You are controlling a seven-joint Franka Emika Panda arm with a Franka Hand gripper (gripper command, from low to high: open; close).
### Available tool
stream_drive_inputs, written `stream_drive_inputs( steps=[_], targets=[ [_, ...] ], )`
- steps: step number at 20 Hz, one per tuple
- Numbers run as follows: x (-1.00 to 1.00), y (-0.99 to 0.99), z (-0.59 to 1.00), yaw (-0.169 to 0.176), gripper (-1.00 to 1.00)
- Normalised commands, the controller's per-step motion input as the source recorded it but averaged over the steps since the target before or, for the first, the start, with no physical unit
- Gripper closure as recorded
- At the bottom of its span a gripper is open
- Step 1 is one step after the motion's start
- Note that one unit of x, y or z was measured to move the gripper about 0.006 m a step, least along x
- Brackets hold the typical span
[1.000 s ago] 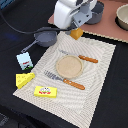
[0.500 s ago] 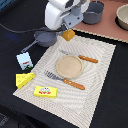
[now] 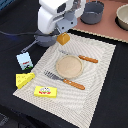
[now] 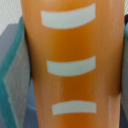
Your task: Interact with the objects in diverse but meaningful ways.
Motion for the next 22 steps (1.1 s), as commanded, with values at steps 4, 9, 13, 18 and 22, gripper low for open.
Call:
stream_drive_inputs(
  steps=[4, 9, 13, 18, 22],
  targets=[
    [-0.48, -0.44, -0.14, -0.118, 1.0],
    [-0.47, -0.33, -0.2, -0.074, 1.0],
    [-0.48, -0.19, -0.31, -0.041, 1.0],
    [-0.47, 0.0, -0.31, -0.004, 1.0],
    [-0.45, 0.0, -0.34, 0.0, 1.0]
  ],
)
